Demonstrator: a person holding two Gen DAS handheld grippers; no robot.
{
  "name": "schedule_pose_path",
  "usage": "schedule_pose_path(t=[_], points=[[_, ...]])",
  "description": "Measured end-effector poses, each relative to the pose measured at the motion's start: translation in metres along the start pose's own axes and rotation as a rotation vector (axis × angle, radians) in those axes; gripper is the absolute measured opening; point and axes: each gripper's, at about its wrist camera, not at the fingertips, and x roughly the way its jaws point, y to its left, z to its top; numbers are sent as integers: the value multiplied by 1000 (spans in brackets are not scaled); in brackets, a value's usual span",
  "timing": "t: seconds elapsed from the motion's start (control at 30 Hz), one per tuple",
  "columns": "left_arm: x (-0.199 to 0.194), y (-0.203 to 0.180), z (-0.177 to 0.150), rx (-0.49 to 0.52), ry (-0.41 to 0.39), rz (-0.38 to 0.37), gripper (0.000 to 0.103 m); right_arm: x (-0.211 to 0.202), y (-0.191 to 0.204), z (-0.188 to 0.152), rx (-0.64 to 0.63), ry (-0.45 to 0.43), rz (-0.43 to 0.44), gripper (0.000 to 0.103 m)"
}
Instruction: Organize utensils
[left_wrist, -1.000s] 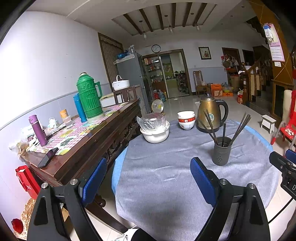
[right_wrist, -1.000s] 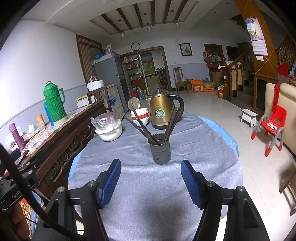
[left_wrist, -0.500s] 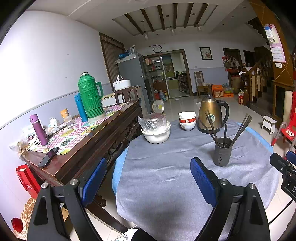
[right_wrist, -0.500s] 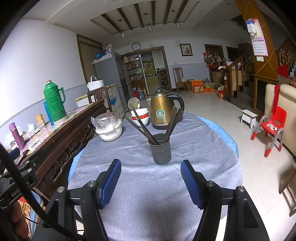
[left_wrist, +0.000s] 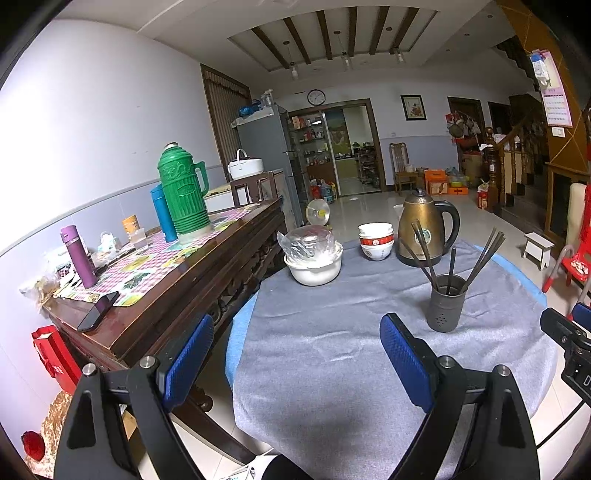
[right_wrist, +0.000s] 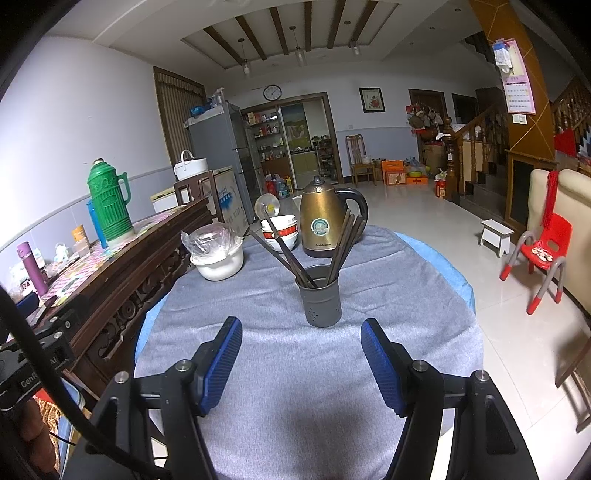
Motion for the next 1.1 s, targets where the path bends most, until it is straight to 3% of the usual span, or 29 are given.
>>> schedule_pose_path(t=[1.1], points=[[2, 3, -3, -9, 1, 14, 92, -1, 1, -1, -3, -6, -7, 70]])
